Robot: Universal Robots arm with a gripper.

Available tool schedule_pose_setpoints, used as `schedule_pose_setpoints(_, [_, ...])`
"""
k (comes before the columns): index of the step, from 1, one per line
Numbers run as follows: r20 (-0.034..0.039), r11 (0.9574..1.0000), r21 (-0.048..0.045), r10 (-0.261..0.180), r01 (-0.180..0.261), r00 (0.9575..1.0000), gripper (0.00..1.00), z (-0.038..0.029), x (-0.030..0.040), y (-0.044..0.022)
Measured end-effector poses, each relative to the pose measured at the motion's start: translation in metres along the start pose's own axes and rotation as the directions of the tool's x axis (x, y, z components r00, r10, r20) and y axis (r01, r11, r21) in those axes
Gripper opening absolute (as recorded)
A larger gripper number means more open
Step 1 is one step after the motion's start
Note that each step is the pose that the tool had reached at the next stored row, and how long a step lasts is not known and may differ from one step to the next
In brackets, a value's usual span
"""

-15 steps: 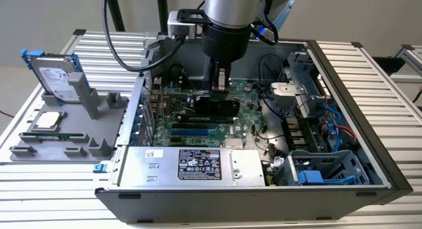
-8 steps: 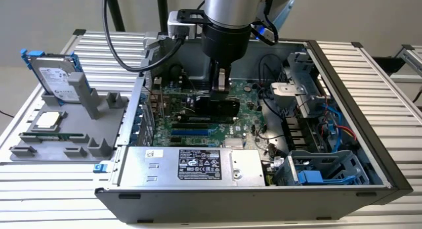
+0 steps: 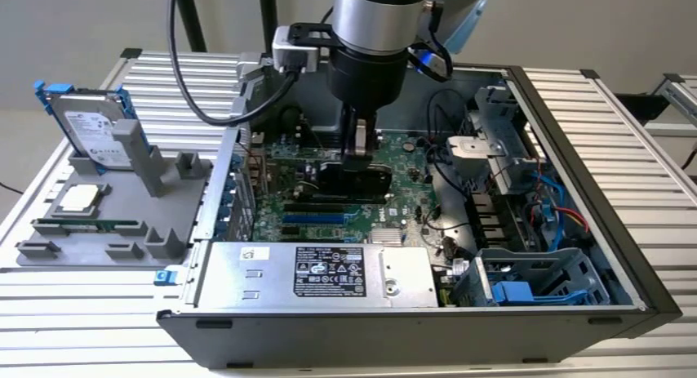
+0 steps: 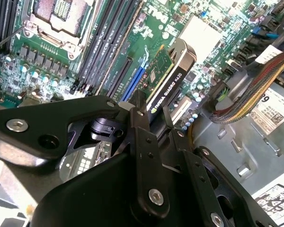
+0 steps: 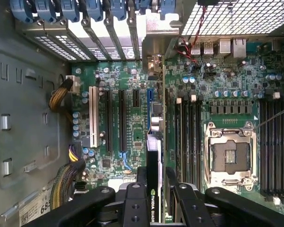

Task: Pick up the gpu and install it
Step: 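Insert the gpu into the slot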

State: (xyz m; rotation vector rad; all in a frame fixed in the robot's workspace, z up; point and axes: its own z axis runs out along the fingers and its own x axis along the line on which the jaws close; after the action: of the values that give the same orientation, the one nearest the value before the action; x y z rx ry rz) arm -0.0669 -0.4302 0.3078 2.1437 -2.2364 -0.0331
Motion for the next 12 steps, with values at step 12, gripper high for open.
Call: schedule_pose_setpoints(12, [0.0002,1.0,-0.0001,0.005,-0.005,1.0,0.0,0.015,0.0016,0.0105])
